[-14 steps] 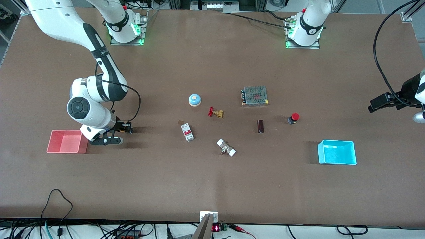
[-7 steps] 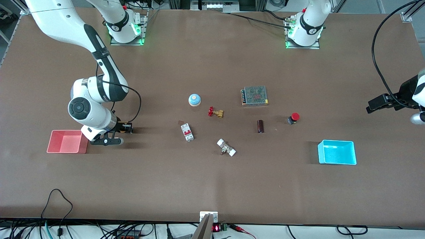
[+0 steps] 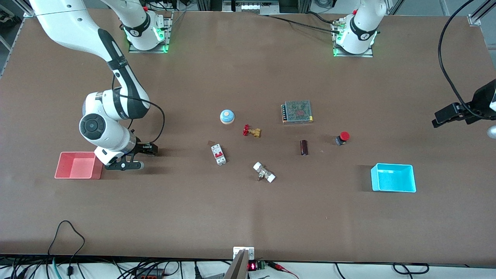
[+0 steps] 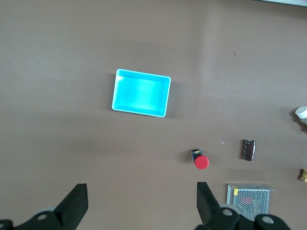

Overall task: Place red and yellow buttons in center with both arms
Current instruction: 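Lower the yellow button onto the table with the right gripper and release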

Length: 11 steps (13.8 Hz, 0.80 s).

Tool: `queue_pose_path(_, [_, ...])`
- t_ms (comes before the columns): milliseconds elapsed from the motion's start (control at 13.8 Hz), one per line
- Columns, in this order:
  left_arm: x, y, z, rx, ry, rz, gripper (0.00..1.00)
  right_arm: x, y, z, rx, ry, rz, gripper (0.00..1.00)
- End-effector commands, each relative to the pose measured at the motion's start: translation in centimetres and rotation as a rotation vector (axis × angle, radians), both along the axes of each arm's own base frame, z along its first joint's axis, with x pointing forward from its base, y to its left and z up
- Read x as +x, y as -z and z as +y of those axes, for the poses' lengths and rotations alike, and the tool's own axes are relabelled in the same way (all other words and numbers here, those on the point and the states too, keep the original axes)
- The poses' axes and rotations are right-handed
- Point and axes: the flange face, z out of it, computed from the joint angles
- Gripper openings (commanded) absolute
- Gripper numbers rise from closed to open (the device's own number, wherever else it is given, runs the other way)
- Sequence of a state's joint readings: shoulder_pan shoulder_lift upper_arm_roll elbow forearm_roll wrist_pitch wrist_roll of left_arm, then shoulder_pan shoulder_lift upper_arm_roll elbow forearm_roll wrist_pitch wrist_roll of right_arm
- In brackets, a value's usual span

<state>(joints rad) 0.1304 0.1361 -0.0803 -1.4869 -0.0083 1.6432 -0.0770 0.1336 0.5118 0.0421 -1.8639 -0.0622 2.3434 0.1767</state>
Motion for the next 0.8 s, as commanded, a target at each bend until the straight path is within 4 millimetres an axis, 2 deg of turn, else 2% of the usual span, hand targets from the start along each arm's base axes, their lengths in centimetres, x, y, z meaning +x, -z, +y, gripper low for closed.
queue_pose_path(0, [-1.4, -0.8, -0.5, -0.003, 0.02, 0.007, 1.0, 0.5, -5.4, -0.8, -0.004, -0.001, -0.038, 1.0])
queue_pose_path(73, [-1.7, -1.1, -0.7, -0.003, 0.022, 0.009, 1.0, 0.2, -8.2, -1.0, -0.002, 0.004, -0.03, 1.0])
queue_pose_path(291, [-2.4, -1.5, -0.7, -0.002, 0.051, 0.021, 1.0, -0.7, -18.3, -1.9, -0.003, 0.011, -0.004, 1.0])
queue_pose_path(436, [-2.9, -1.2, -0.6, -0.002, 0.067, 0.024, 1.0, -2.1, -24.1, -3.7, 0.043, -0.002, 0.034, 1.0])
queue_pose_path(582, [-3.0, -1.2, -0.6, 0.0, 0.07, 0.025, 1.0, -3.4, -30.8, -5.0, 0.035, -0.011, 0.017, 1.0])
queue_pose_path(655, [-3.1, -1.1, -0.7, 0.0, 0.071, 0.031, 1.0, -3.9, -33.4, -5.6, 0.033, -0.001, 0.029, 1.0])
queue_pose_path(727, [-3.2, -1.1, -0.6, 0.0, 0.07, 0.033, 1.0, -4.4, -35.5, -6.9, 0.032, 0.022, 0.037, 1.0])
